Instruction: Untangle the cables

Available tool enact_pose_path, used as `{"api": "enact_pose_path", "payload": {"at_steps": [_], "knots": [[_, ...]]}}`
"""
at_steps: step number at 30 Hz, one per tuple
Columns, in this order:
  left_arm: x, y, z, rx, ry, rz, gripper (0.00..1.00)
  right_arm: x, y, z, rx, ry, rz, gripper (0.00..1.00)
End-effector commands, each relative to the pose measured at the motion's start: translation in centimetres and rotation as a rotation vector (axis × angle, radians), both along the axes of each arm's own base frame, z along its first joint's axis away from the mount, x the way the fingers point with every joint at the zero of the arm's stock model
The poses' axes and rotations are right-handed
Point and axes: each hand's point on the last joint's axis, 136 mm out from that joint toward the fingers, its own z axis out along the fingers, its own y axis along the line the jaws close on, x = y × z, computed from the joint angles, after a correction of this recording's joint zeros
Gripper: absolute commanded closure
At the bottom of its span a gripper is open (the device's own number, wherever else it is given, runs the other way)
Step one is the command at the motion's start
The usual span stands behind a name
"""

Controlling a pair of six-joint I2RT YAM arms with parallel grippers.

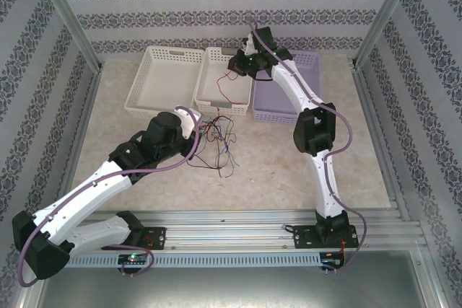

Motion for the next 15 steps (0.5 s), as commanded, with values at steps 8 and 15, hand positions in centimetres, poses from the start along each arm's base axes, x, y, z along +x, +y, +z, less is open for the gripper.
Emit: {"api": "enact_pose_path", "payload": {"at_steps": [8,15], "knots": [[-0.3,-0.8,0.6,-0.01,-0.028,-0.038,1.0,-0.2,0.4,-2.6,-0.058,0.042,0.005,1.0],[-0.3,-0.8,0.7,-0.01,-0.029,-0.038,1.0,-0.6,0.4,-0.3,-0.063,-0.009,0.02,1.0]]}}
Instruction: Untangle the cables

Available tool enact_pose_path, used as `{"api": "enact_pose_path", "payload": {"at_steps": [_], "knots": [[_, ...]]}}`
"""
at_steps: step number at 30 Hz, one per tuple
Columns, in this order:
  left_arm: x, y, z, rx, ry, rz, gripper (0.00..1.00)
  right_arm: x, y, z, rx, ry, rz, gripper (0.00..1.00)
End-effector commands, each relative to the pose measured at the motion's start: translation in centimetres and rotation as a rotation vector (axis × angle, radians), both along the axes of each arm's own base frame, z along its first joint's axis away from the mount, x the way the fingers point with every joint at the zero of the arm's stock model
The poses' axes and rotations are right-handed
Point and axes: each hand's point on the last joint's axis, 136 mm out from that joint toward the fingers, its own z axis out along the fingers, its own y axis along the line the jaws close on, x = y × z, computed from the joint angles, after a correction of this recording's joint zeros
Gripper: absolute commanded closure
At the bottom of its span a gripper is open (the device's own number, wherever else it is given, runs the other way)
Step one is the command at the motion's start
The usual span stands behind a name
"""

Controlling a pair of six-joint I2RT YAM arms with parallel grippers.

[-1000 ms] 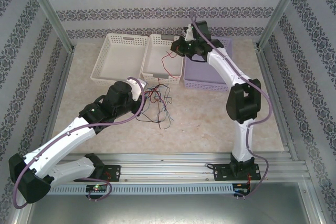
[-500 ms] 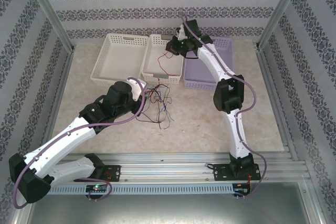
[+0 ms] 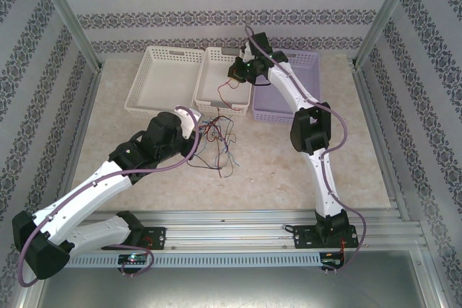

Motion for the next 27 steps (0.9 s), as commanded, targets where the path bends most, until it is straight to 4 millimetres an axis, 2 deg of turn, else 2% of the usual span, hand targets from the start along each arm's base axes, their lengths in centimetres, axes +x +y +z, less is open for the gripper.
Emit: {"api": "enact_pose_path", "payload": {"at_steps": [1,8,14,17,21,27], "knots": [[-0.3,-0.8,0.7,-0.011,-0.029,-0.037,1.0,-0.3,0.4,3.4,-0.003,-0.077,0.021,1.0],[-0.3,-0.7,0.7,-0.007,-0.031,-0.038,1.0,-0.5,-0.4,5.8,-0.013,-0.132,0.021,1.0],[-0.3,-0.8,0.8,-0.007,-0.032,-0.04,1.0,-0.3,-3.9,10.6,-0.033,-0.245,-0.039,1.0],[-0.4,-0.8,0.8,-0.007,-0.032,-0.042,1.0,-0.4,-5.9,11.7,-0.023,-0.249,-0.062,1.0],[-0.4,-0.8,0.9,-0.007,-0.035,-0.042,1.0,-0.6,-9.0,11.0,-0.057,-0.229,-0.12,1.0],[-0.5,-0.9,0.8,-0.007,-0.032,-0.046,1.0,-0.8,-14.6,6.2,-0.062,-0.098,-0.252,1.0]]}}
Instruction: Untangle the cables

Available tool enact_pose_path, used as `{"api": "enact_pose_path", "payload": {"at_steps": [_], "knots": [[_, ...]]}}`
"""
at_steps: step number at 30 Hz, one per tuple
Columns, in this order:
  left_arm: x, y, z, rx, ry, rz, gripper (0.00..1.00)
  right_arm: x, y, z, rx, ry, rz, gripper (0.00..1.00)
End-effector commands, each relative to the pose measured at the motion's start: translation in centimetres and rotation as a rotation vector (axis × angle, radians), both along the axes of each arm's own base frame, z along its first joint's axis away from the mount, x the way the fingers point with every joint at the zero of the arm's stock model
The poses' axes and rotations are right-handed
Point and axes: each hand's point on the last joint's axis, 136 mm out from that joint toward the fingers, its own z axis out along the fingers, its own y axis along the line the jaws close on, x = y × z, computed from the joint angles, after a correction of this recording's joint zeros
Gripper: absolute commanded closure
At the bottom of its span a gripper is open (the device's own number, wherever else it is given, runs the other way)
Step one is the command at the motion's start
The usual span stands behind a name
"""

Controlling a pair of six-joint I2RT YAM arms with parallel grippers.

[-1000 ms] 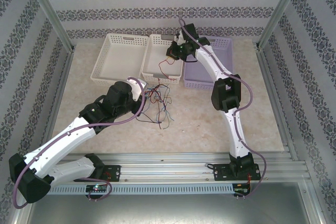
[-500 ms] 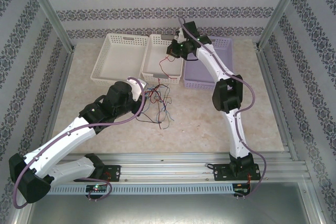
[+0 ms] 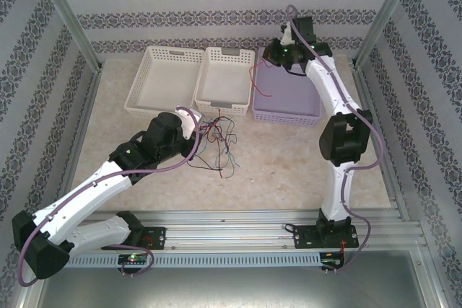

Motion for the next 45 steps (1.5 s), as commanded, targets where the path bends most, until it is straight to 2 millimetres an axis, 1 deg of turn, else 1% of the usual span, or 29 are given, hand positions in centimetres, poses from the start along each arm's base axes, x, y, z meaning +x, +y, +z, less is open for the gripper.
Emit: {"api": "enact_pose_path", "payload": {"at_steps": [1,3,6,9,12,14,20,22,24,25,27,29,33,36,40,45], "knots": [[-0.4,-0.7,0.8,-0.006,-0.03,-0.04,1.0,-0.2,-2.5,-3.6,-0.005,0.085,-0.065,1.0],[-0.4,-0.7,0.7,-0.005,-0.029,-0.04,1.0,-0.5,-3.5,-5.0,-0.06,0.107,-0.074,1.0],[-0.4,-0.8,0.6,-0.005,-0.026,-0.045,1.0,-1.1,-4.1,-7.0,-0.108,0.145,-0.076,1.0],[-0.6,-1.0,0.5,-0.003,-0.02,-0.057,1.0,-1.4,-4.5,-8.0,-0.121,0.164,-0.082,0.99],[-0.6,-1.1,0.5,-0.002,-0.02,-0.064,1.0,-1.5,-4.5,-8.2,-0.123,0.164,-0.083,0.9],[-0.7,-1.2,0.5,-0.002,-0.019,-0.065,1.0,-1.5,-4.5,-7.9,-0.124,0.155,-0.083,0.84],[-0.7,-1.3,0.5,-0.003,-0.017,-0.072,1.0,-1.9,-4.4,-5.9,-0.125,0.11,-0.081,0.75],[-0.8,-1.3,0.4,-0.002,-0.014,-0.074,1.0,-2.3,-4.1,-4.5,-0.111,0.086,-0.071,0.71],[-0.7,-1.4,0.3,0.0,-0.011,-0.073,1.0,-3.0,-3.3,-2.4,-0.086,0.026,-0.055,0.64],[-0.7,-1.4,0.2,0.001,-0.009,-0.074,1.0,-3.4,-2.9,-1.4,-0.072,0.001,-0.043,0.62],[-0.7,-1.4,0.1,0.001,-0.004,-0.074,1.0,-4.9,-1.3,0.6,-0.039,-0.044,0.009,0.59],[-0.8,-1.5,0.1,-0.004,-0.003,-0.075,1.0,-6.9,0.3,1.8,-0.018,-0.075,0.063,0.56],[-1.0,-2.2,0.4,-0.045,0.008,-0.095,1.0,-12.0,3.6,3.0,0.015,-0.149,0.161,0.52],[-1.2,-2.6,0.8,-0.077,0.02,-0.102,1.0,-15.7,5.2,2.8,0.045,-0.185,0.207,0.51],[-1.6,-3.0,0.9,-0.105,0.029,-0.113,1.0,-20.4,6.5,2.0,0.044,-0.239,0.262,0.48],[-2.0,-3.3,0.8,-0.119,0.066,-0.115,1.0,-25.9,7.5,1.2,0.06,-0.302,0.304,0.46]]}}
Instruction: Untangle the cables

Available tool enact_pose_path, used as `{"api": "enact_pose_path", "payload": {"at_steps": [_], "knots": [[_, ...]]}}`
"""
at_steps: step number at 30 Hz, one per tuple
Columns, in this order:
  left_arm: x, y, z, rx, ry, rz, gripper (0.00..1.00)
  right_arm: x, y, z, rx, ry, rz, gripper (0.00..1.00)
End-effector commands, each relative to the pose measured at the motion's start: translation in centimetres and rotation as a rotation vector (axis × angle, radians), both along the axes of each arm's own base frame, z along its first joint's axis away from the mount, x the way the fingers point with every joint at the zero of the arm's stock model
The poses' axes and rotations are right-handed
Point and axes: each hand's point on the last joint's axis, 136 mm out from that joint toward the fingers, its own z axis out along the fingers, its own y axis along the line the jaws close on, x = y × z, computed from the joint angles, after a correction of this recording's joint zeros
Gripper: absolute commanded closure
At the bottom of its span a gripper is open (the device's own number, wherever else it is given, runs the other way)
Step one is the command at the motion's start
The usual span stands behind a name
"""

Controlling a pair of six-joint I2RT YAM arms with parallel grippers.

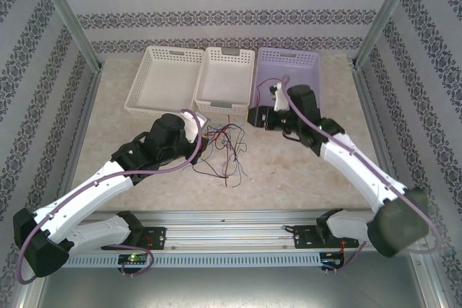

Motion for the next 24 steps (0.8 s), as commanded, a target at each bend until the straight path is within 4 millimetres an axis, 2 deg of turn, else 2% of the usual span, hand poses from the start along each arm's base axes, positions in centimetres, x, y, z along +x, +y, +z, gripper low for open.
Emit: {"api": "enact_pose_path", "payload": {"at_steps": [1,4,6,9,12,15,19,24], "knots": [[-0.5,-1.1,1.1,-0.066,0.017,-0.017,1.0,-2.1,0.6,1.5,0.04,-0.114,0.008,0.46],[-0.9,-1.1,1.2,-0.117,0.032,-0.008,1.0,-4.4,0.6,0.1,0.008,-0.134,0.018,0.46],[-1.2,-1.0,1.2,-0.16,0.041,0.006,1.0,-5.3,0.2,-0.9,0.045,-0.119,0.001,0.47],[-1.5,-0.9,1.2,-0.211,0.047,0.025,1.0,-6.9,0.7,-1.8,0.119,-0.098,0.018,0.47],[-1.6,-1.0,1.0,-0.255,0.059,0.039,1.0,-7.9,1.4,-3.0,0.115,-0.101,0.041,0.46],[-1.6,-1.4,0.9,-0.292,0.076,0.038,1.0,-7.8,1.6,-4.3,0.083,-0.086,0.043,0.45],[-1.6,-1.8,0.6,-0.32,0.094,0.039,1.0,-6.8,1.8,-5.4,0.069,-0.077,0.011,0.45],[-1.5,-1.9,0.3,-0.342,0.108,0.05,1.0,-5.9,3.4,-6.3,0.056,-0.048,0.043,0.45]]}}
